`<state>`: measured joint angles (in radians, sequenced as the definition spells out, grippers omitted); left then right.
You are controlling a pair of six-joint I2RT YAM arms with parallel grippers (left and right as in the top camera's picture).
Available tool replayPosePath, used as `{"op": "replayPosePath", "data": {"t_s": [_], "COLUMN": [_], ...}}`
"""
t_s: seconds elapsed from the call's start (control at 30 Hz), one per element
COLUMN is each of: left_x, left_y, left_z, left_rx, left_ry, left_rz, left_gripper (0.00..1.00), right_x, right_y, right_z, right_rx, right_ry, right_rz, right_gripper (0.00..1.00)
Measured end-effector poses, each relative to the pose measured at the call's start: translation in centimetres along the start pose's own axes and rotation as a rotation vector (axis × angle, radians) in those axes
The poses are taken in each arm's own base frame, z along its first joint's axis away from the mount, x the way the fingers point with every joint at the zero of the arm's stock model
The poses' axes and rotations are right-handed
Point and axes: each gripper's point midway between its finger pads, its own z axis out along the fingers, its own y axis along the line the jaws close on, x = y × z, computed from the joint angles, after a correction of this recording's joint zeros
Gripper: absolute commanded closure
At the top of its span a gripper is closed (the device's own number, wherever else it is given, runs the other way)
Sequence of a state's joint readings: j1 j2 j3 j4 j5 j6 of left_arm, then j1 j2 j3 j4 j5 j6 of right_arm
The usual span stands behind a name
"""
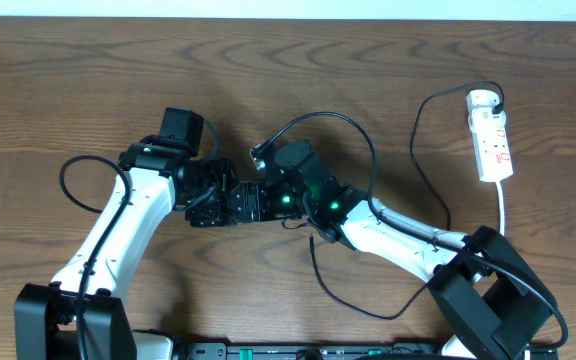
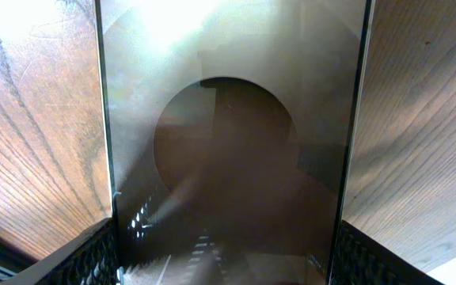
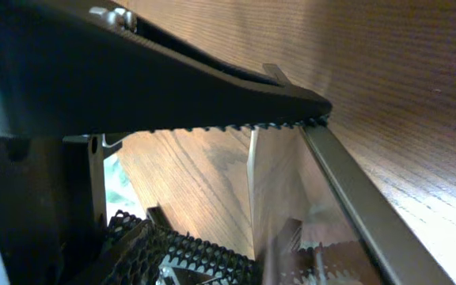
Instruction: Plug charger to phone and switch on socket
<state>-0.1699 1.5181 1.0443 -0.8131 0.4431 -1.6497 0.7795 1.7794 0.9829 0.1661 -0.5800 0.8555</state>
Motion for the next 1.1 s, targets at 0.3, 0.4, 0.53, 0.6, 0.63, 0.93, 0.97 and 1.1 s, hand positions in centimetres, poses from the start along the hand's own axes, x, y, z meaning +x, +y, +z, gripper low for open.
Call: {"op": "replayPosePath", "data": {"t_s": [0.3,0.4,0.53,0.6,0.63,0.93,0.97,1.1], "left_x": [0.1,0.1,0.0,0.0,0.0,0.0,0.0,-0.1], "left_y": [0.0,0.0,0.0,0.0,0.0,0.0,0.0,-0.1], "left_z": [0.0,0.0,0.0,0.0,0.0,0.0,0.0,0.0], "left_rx": [0.001,0.001,0.001,0.001,0.001,0.002,0.001,0.003], "left_ry": [0.001,0.000,-0.003,-0.003,-0.003,-0.004,-0.004,-0.010], "left_rz": [0.003,0.003,0.003,0.003,0.003,0.003,0.003,0.003], "left_gripper": [0.93,0.92,0.93,0.93,0.93,0.93,0.92,0.93], "right_x": [-0.1,-0.1,-0.1,-0.2,-0.2,-0.3,-0.3,-0.3], "right_y": [-0.1,-0.1,-0.2,-0.2,-0.3,-0.7,-0.8,-1.2], "right_z": [0.0,0.0,0.0,0.0,0.0,0.0,0.0,0.1], "right_rx": [0.008,0.008,0.009,0.012,0.014,0.034,0.037,0.052], "right_ry": [-0.009,-0.009,-0.010,-0.011,-0.011,-0.022,-0.023,-0.027], "right_rz": [0.005,0.008,0.010,0.012,0.012,0.025,0.026,0.038], "right_gripper": [0.50,0.52,0.57,0.61,0.63,0.81,0.83,0.92]}}
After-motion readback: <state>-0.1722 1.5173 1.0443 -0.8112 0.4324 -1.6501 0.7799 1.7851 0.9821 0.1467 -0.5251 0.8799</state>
